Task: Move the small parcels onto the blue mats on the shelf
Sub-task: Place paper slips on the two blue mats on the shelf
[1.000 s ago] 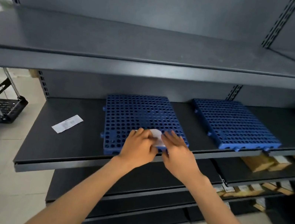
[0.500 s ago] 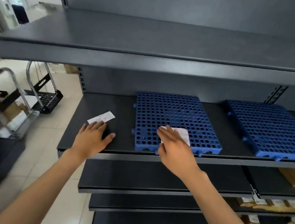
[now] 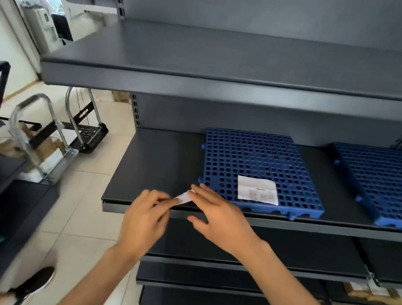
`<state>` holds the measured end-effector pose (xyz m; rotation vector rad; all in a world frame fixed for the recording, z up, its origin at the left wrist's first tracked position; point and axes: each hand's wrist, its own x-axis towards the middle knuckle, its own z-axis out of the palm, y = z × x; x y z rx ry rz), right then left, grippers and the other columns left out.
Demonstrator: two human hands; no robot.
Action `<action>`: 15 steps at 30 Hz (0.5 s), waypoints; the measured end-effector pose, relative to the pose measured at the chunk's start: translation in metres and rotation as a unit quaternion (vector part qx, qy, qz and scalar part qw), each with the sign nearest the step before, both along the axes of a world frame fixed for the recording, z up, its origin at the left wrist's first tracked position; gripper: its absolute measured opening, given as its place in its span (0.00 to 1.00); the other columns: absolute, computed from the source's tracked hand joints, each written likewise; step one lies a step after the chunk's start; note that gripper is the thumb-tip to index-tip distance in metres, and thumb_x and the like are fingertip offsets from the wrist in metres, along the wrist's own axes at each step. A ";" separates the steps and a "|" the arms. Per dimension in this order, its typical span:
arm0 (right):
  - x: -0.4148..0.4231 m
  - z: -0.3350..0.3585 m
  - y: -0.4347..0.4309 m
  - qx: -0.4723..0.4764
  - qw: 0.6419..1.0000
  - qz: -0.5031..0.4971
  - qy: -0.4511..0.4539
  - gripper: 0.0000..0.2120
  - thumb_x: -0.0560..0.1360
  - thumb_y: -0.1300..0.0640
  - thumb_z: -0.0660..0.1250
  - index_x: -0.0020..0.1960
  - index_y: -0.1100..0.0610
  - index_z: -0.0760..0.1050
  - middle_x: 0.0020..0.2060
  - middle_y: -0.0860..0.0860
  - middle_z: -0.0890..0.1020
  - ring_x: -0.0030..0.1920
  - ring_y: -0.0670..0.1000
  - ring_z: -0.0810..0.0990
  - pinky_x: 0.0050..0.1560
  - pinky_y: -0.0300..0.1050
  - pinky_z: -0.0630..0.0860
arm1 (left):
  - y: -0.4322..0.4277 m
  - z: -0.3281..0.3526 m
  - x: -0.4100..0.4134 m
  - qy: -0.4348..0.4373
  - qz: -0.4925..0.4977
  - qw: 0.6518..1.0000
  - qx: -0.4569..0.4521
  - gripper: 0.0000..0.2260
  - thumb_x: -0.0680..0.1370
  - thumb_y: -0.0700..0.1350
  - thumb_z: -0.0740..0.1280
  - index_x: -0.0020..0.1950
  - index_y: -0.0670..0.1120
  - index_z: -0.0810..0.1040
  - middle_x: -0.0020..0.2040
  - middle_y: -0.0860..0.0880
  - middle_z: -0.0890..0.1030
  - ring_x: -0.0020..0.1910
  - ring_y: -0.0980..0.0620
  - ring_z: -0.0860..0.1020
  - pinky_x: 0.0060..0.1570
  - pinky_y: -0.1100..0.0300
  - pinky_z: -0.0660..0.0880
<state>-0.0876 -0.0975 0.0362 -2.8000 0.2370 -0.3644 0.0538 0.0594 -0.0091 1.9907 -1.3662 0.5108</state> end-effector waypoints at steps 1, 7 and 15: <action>-0.010 0.004 -0.004 -0.012 1.000 -0.013 -0.017 0.26 0.78 0.49 0.66 0.74 0.51 0.67 0.75 0.46 0.66 0.75 0.44 0.60 0.65 0.47 0.72 | -0.013 0.003 -0.012 -0.009 -0.015 1.000 -0.009 0.13 0.75 0.38 0.65 0.56 0.47 0.83 0.50 0.50 0.79 0.46 0.49 0.75 0.42 0.59 0.74; -0.098 0.022 -0.059 -0.109 0.975 -0.118 -0.152 0.09 0.73 0.60 0.73 0.53 0.54 0.84 0.61 0.51 0.81 0.62 0.53 0.79 0.41 0.49 0.83 | -0.108 0.027 -0.094 -0.063 -0.112 0.991 -0.032 0.11 0.75 0.37 0.66 0.55 0.45 0.83 0.53 0.49 0.83 0.52 0.49 0.77 0.50 0.56 0.74; -0.271 0.017 -0.169 -0.161 0.944 -0.257 -0.127 0.15 0.69 0.66 0.75 0.53 0.53 0.84 0.60 0.50 0.82 0.59 0.52 0.81 0.37 0.44 0.82 | -0.251 0.038 -0.242 -0.093 -0.197 0.976 -0.017 0.12 0.75 0.38 0.65 0.55 0.45 0.84 0.52 0.51 0.85 0.53 0.51 0.82 0.53 0.55 0.78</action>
